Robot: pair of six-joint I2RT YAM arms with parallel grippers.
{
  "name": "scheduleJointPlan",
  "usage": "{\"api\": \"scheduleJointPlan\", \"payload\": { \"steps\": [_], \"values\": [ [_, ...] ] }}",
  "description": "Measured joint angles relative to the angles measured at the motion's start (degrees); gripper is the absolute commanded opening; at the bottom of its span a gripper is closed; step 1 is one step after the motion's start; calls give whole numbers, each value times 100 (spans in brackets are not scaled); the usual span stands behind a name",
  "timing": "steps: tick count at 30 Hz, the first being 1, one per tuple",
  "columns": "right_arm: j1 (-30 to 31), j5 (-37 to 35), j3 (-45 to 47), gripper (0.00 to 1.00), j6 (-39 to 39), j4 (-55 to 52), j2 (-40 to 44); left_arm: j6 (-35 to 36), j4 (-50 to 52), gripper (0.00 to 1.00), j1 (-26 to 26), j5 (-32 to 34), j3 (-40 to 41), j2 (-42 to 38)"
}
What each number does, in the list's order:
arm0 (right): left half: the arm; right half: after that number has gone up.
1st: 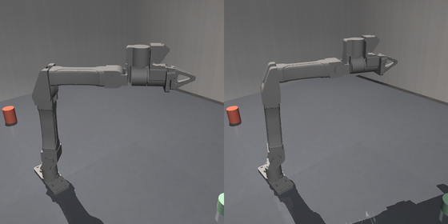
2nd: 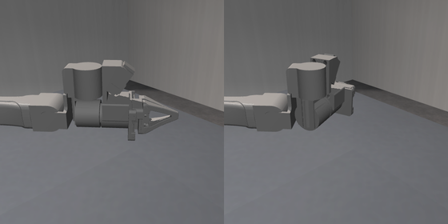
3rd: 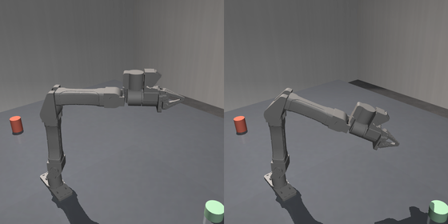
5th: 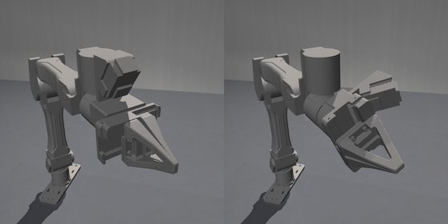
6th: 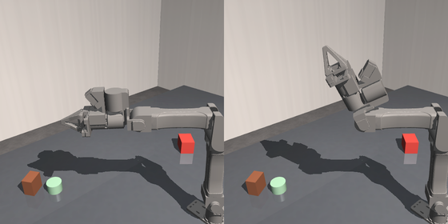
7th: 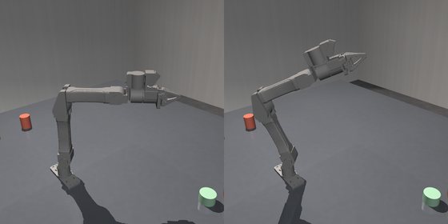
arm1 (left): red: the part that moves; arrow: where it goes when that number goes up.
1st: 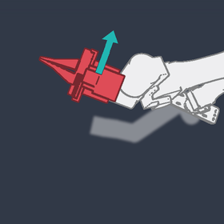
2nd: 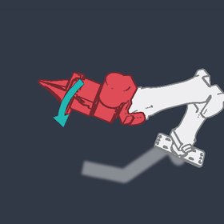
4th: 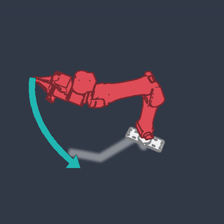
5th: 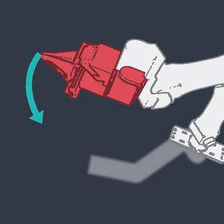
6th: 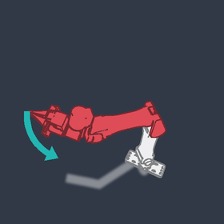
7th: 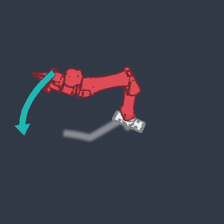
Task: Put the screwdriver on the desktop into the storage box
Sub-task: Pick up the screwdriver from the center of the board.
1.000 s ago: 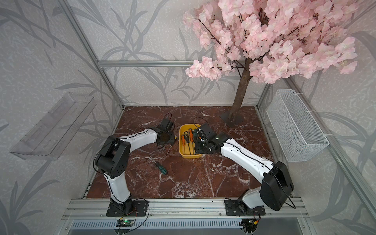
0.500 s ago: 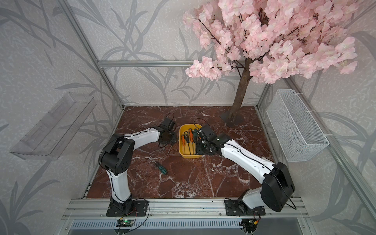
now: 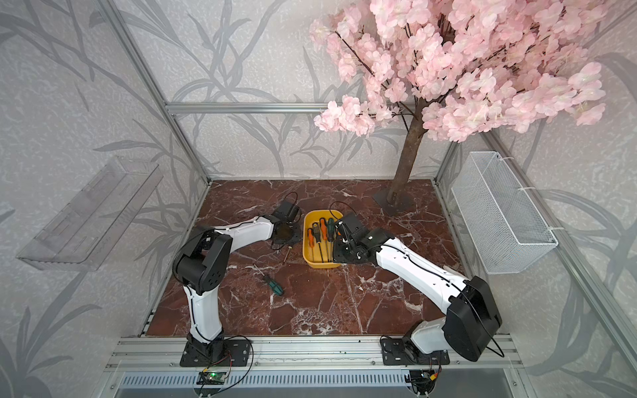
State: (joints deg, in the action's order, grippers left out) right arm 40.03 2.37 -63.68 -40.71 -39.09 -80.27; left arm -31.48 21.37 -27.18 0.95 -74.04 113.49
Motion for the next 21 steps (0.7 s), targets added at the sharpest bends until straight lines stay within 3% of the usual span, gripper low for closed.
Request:
{"api": "scheduleJointPlan", "payload": {
  "steps": [10, 21],
  "values": [
    [-24, -44, 68, 48, -4, 4, 90, -4, 31, 29, -96, 216, -63, 63],
    [-28, -46, 120, 48, -24, 9, 212, 4, 581, 27, -127, 385, -457, 50]
  ]
}}
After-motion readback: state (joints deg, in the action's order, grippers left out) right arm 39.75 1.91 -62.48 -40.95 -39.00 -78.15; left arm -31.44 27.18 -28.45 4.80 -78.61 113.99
